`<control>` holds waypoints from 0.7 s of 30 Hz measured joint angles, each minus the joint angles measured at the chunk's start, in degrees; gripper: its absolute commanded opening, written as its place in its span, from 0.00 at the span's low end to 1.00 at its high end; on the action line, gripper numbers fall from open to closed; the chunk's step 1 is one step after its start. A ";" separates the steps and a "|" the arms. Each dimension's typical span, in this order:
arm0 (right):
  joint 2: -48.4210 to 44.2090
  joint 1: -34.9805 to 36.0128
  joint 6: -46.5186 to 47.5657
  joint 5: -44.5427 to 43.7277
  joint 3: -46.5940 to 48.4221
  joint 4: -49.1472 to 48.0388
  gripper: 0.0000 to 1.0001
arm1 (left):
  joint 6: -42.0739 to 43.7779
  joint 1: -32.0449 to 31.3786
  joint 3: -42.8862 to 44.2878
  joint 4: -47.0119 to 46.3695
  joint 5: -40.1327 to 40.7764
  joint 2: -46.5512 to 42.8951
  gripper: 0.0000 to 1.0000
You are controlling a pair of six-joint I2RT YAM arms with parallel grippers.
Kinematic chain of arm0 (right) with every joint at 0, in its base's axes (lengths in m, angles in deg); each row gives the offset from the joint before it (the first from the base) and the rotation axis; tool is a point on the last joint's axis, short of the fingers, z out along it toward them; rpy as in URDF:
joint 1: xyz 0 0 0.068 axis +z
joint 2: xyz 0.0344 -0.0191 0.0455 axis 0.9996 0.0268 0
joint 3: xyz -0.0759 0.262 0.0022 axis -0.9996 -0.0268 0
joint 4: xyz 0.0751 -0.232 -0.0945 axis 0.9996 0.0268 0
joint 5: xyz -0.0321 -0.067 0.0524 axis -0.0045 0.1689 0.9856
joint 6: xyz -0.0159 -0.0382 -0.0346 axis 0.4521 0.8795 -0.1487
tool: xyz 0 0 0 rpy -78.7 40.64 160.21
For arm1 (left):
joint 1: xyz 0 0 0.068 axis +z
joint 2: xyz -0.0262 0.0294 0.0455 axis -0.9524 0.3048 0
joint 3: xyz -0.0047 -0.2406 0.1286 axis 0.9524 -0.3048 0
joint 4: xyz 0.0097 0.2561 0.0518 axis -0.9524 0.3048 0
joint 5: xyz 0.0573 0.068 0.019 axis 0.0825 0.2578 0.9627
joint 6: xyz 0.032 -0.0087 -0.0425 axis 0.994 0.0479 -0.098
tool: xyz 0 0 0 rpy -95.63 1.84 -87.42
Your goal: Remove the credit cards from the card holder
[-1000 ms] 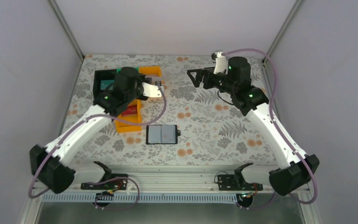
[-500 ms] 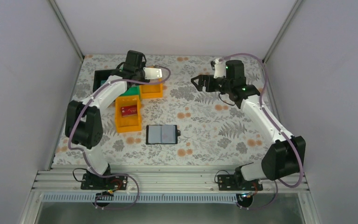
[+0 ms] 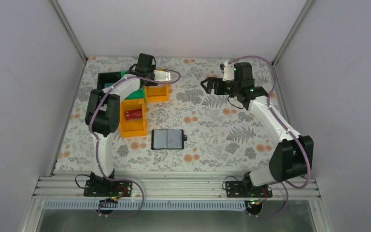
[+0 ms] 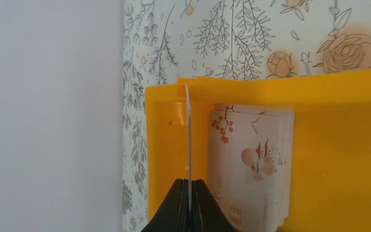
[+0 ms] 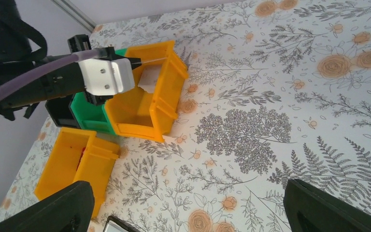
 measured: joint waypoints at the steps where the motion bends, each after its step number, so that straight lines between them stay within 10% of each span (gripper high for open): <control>1: -0.11 0.00 -0.07 -0.28 -0.02 0.17 0.99 | -0.02 0.00 0.59 -0.44 0.17 0.90 0.02; 21: -2.58 -0.04 0.28 -1.77 0.44 3.23 0.99 | -0.85 0.44 2.40 -2.21 4.83 4.50 0.03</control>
